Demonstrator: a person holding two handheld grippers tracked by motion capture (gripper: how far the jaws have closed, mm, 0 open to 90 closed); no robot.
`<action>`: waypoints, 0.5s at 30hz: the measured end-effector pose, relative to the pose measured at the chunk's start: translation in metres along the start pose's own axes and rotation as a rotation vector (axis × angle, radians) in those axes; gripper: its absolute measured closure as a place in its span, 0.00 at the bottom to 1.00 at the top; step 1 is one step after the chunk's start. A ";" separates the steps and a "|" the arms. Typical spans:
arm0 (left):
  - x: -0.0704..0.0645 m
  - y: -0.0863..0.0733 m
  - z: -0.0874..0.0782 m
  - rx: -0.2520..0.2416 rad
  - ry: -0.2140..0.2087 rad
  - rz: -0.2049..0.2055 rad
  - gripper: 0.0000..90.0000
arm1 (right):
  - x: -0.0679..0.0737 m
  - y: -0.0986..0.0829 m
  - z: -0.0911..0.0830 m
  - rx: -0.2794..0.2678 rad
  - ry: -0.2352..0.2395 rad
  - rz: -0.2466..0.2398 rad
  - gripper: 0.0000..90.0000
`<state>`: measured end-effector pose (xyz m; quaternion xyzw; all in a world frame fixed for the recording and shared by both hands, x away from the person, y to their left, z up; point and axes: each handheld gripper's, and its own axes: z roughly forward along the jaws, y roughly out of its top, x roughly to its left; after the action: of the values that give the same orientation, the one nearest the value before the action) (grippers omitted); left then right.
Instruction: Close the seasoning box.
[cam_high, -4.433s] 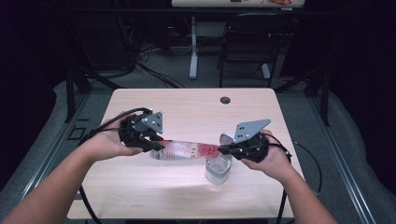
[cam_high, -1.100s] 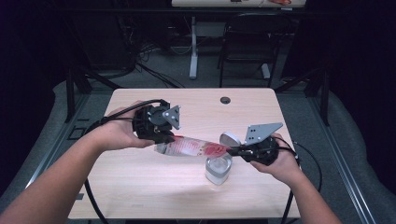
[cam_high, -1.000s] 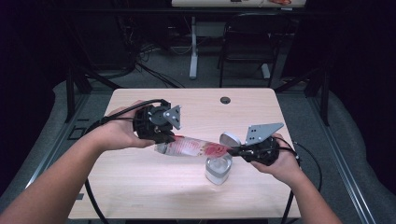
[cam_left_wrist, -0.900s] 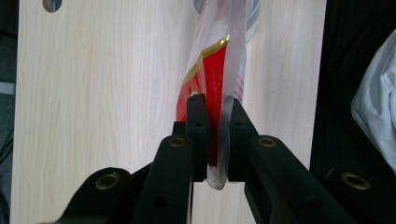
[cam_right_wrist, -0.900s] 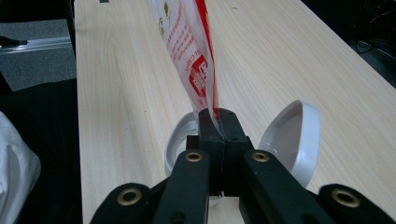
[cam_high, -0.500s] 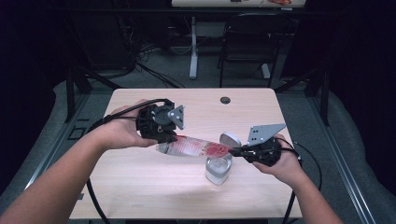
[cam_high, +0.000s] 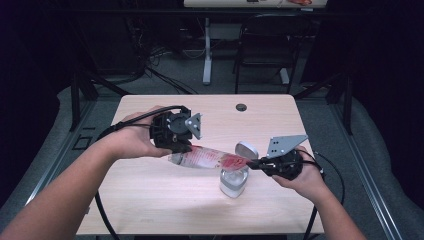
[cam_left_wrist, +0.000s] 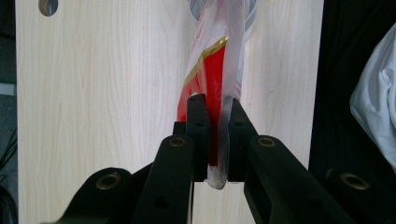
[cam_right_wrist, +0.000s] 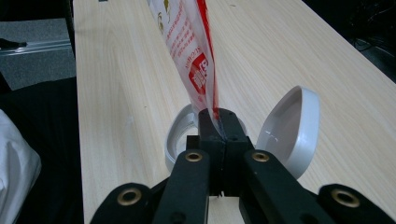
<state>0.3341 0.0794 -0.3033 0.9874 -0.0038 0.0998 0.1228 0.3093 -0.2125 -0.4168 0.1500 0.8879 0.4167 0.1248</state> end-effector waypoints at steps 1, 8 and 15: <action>0.000 0.000 0.000 0.000 -0.002 -0.002 0.93 | 0.000 -0.001 0.000 0.000 -0.004 0.001 1.00; 0.001 0.005 0.000 0.017 -0.005 0.008 0.94 | -0.001 -0.004 0.001 -0.005 -0.001 0.010 1.00; 0.001 0.008 0.000 0.024 -0.008 0.012 0.93 | -0.002 -0.006 0.001 -0.007 0.003 0.017 1.00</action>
<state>0.3348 0.0717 -0.3015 0.9892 -0.0091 0.0966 0.1102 0.3101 -0.2161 -0.4222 0.1563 0.8853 0.4212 0.1204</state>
